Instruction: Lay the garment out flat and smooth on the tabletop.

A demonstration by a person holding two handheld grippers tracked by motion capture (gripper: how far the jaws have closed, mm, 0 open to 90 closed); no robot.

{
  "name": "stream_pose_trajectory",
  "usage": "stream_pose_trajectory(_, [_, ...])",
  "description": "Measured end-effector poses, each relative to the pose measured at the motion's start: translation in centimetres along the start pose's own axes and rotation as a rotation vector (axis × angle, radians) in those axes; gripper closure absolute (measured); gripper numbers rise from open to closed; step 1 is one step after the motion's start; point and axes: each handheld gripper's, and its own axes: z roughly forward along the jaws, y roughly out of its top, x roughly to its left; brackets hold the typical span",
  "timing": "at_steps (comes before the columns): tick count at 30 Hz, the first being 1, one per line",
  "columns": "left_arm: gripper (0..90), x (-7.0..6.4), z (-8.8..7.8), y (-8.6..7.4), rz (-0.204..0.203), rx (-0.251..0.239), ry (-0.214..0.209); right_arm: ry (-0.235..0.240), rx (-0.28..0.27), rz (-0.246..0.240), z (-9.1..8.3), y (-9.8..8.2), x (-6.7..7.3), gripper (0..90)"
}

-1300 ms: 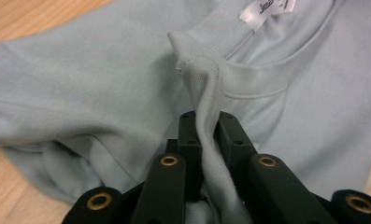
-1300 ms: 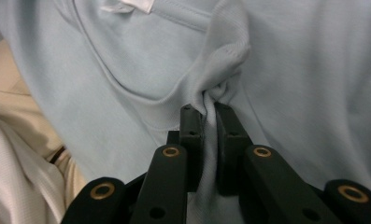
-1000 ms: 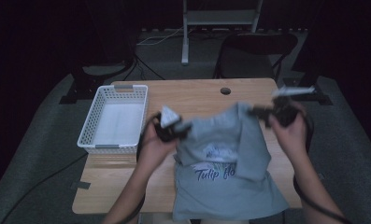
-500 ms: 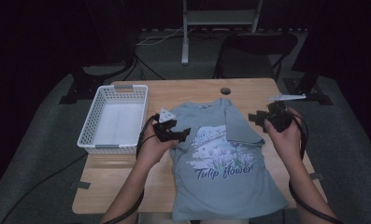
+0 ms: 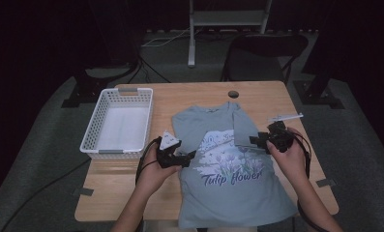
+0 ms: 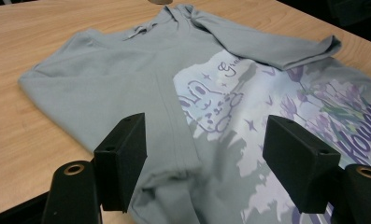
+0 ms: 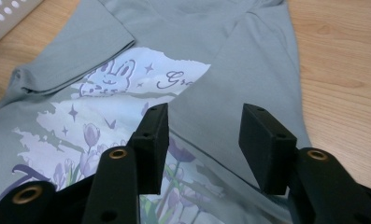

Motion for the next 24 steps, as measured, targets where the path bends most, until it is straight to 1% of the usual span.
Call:
stream_pose_trajectory(3, [31.9, -0.3, -0.5, -0.8, 0.003, -0.001, 0.000, -0.007, 0.009, -0.008, 0.3, 0.2, 0.2, 51.7])
stream_pose_trajectory(5, [31.9, -0.7, -0.8, -1.6, 0.012, 0.008, 0.002, 0.002, 0.009, -0.012, 0.5, 0.3, 0.5, 51.9])
stream_pose_trajectory(6, [31.9, -0.8, -1.0, -1.9, 0.019, 0.008, 0.002, 0.005, 0.014, -0.021, 0.7, 0.5, 0.7, 52.0])
stream_pose_trajectory(8, [31.9, -1.1, -1.3, -2.5, 0.013, -0.001, -0.002, 0.019, 0.016, -0.033, 1.0, 0.7, 1.1, 55.8])
stream_pose_trajectory(9, [31.9, -1.2, -1.5, -2.7, 0.013, -0.004, -0.002, 0.025, 0.024, -0.039, 1.2, 0.9, 1.3, 55.9])
stream_pose_trajectory(11, [31.9, -1.5, -1.9, -3.1, 0.020, -0.002, -0.006, 0.034, 0.047, -0.066, 1.6, 1.0, 1.7, 60.5])
stream_pose_trajectory(12, [31.9, -1.6, -2.0, -3.3, 0.022, -0.002, -0.007, 0.037, 0.065, -0.085, 2.0, 1.1, 2.1, 60.5])
stream_pose_trajectory(13, [31.9, -1.7, -2.2, -3.5, 0.026, 0.001, -0.006, 0.045, 0.080, -0.095, 2.4, 1.2, 2.3, 60.5])
stream_pose_trajectory(15, [31.9, -1.8, -2.5, -3.8, 0.026, -0.001, -0.005, 0.054, 0.103, -0.106, 3.1, 1.3, 2.5, 60.6])
stream_pose_trajectory(16, [31.9, -1.8, -2.6, -4.0, 0.021, -0.005, -0.008, 0.051, 0.113, -0.108, 3.3, 1.3, 2.6, 60.6])
stream_pose_trajectory(18, [31.9, -1.8, -2.8, -4.2, 0.013, -0.010, -0.009, 0.062, 0.142, -0.115, 4.0, 1.3, 2.7, 60.5])
stream_pose_trajectory(19, [31.9, -1.8, -2.8, -4.4, 0.010, -0.010, -0.006, 0.058, 0.165, -0.126, 4.5, 1.3, 2.8, 60.4])
stream_pose_trajectory(20, [31.9, -1.7, -2.7, -4.5, 0.010, -0.009, -0.005, 0.057, 0.183, -0.127, 4.8, 1.2, 2.9, 60.2])
stream_pose_trajectory(24, [31.9, -1.6, -2.5, -4.7, 0.006, -0.004, -0.003, 0.040, 0.223, -0.138, 6.0, 1.0, 2.8, 59.5])
